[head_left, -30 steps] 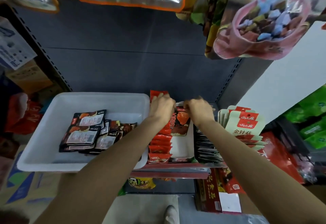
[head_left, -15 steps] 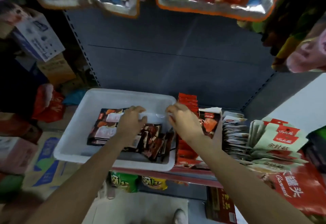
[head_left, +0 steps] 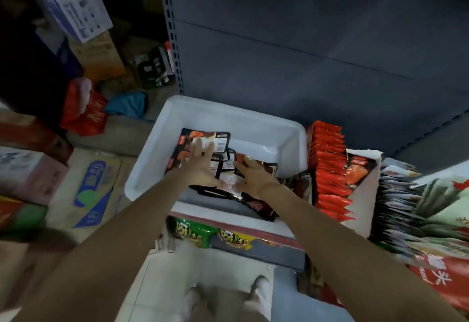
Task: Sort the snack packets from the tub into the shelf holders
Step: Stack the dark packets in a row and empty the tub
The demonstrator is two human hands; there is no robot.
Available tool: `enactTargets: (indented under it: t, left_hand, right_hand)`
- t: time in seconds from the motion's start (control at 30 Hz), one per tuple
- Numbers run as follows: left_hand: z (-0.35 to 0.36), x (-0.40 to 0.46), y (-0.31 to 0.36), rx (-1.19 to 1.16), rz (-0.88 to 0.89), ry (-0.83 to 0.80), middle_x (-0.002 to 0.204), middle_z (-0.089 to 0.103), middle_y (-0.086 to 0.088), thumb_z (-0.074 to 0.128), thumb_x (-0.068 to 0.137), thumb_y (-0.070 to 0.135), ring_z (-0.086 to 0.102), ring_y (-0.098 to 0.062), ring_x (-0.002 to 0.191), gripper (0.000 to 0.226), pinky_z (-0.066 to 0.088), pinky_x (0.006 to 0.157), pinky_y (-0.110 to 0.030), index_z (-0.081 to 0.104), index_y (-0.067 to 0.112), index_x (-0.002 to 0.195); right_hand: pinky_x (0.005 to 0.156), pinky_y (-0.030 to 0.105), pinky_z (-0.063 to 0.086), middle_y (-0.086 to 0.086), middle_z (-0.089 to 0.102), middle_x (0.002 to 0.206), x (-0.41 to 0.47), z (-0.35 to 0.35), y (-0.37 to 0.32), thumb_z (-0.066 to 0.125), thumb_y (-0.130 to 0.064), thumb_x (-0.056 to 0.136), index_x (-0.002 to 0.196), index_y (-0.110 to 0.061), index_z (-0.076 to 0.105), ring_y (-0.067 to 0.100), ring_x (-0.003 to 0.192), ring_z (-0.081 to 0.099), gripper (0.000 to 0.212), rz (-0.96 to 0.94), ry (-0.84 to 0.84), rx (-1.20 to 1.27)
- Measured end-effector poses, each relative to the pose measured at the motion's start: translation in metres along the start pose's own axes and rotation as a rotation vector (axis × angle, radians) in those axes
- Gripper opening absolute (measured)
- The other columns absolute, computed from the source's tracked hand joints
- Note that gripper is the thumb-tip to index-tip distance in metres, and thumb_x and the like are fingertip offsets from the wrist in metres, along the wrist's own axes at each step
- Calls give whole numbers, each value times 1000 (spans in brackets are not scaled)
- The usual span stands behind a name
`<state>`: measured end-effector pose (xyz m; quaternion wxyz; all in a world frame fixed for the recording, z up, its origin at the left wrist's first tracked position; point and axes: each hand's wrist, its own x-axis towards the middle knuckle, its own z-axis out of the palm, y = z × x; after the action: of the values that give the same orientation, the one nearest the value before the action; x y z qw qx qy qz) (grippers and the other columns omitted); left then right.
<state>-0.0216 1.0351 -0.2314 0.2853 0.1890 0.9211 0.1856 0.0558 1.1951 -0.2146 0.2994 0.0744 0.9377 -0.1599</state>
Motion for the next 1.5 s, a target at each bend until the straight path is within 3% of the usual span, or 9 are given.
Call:
enactTargets:
  t: [0.13,0.33,0.43,0.53,0.67,0.87,1.07,1.3,1.5]
  left_hand:
    - [-13,-14,2,76,101,-109,158,5,-14,74,76,43,5,-29,145,100,14,117,-40,16,8,149]
    - [-10,-15,-19,-16,222,-118,138,46,-10,69,83,33,46,-24,125,58,37,101,-32,53,2,130]
    - [-13,-23,-18,-187,238,99,81,57,-3,53,95,24,53,-13,70,32,39,67,-25,66,-6,94]
    - [-21,-34,-7,-251,220,465,77,59,-4,40,100,15,50,-14,63,28,31,56,-21,65,1,100]
    - [-33,-40,-3,-532,167,743,82,60,-10,39,99,12,53,-22,74,24,38,63,-27,60,3,92]
    - [-45,-49,27,-1433,-70,523,75,53,-10,45,99,18,47,-23,69,24,41,60,-35,57,14,79]
    - [-33,-50,86,-1334,30,383,81,65,-13,51,96,15,66,-19,74,14,57,78,-38,61,8,88]
    - [5,-35,172,-809,276,7,83,66,-15,65,85,3,62,-7,67,6,52,67,-21,60,4,83]
    - [28,-35,235,-158,544,209,142,44,-5,61,89,34,41,-20,131,56,33,108,-29,43,12,138]
  right_hand:
    - [116,37,15,6,-3,159,6,0,-6,56,-34,92,151,-23,8,24,146,4,77,28,-10,-77]
    - [113,41,26,4,11,157,8,-1,-11,61,-32,88,150,-24,17,24,144,14,76,53,26,-99]
    - [113,42,26,2,10,157,6,0,-15,63,-30,86,150,-26,17,22,145,11,78,66,19,-66]
    - [117,38,20,4,7,158,2,1,-15,63,-30,86,150,-24,19,21,145,8,78,47,66,-6]
    - [115,28,13,8,17,156,-15,-2,-22,64,-24,88,147,-19,27,20,145,12,70,-67,353,358]
    - [82,26,52,8,62,103,-49,-23,-26,63,-14,89,115,-10,55,21,95,57,28,-51,220,1246]
    - [51,24,50,9,51,76,-83,-47,27,60,-6,89,93,-9,55,21,65,51,7,57,601,1407]
    - [66,31,42,-5,57,64,-144,-86,120,61,-12,90,71,-23,58,11,63,51,23,39,1168,1157]
    - [67,26,44,1,65,79,-185,-111,172,57,-24,93,95,-11,66,20,76,60,16,124,1187,576]
